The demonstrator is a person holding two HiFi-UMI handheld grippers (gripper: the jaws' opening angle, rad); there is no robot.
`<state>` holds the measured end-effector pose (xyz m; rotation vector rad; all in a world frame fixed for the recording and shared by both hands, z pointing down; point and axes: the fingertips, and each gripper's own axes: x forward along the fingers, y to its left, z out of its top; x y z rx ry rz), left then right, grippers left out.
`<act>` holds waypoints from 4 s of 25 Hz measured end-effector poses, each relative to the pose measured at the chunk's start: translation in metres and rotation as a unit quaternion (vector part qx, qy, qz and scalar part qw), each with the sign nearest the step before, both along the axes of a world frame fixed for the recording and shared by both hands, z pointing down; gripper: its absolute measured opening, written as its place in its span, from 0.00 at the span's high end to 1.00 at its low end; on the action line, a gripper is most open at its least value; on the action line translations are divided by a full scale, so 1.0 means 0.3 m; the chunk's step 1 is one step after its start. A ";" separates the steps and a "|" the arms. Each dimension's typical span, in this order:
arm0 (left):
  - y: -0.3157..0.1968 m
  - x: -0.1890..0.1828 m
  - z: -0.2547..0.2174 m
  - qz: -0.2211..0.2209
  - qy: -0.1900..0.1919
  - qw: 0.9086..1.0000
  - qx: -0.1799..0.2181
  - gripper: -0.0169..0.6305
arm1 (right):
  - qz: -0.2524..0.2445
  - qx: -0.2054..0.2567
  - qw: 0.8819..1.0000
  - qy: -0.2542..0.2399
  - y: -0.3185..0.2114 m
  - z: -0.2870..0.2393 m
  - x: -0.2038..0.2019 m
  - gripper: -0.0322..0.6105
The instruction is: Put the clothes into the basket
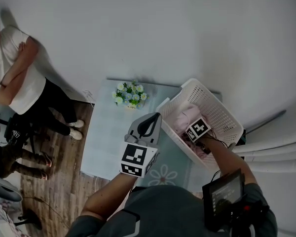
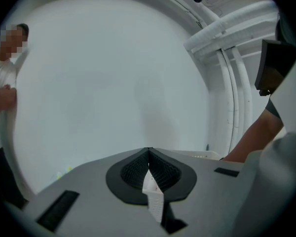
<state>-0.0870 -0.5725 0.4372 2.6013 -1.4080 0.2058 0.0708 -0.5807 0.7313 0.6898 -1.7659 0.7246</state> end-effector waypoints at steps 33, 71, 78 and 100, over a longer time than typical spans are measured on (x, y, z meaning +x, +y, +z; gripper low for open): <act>0.227 0.130 -0.128 0.021 0.007 0.999 0.042 0.96 | -0.008 0.204 0.977 -0.065 -0.021 -0.623 0.047 0.26; 0.719 0.044 -0.307 0.031 0.041 0.996 0.078 0.96 | 0.111 0.439 0.830 -0.325 0.726 -1.344 0.019 0.87; 0.762 -0.022 -0.353 0.055 0.015 0.993 0.100 0.96 | 0.137 0.449 0.824 -0.316 0.784 -1.366 -0.068 0.93; 0.780 -0.058 -0.342 0.032 0.034 0.994 0.104 0.96 | 0.157 0.470 0.811 -0.311 0.784 -1.376 -0.044 0.93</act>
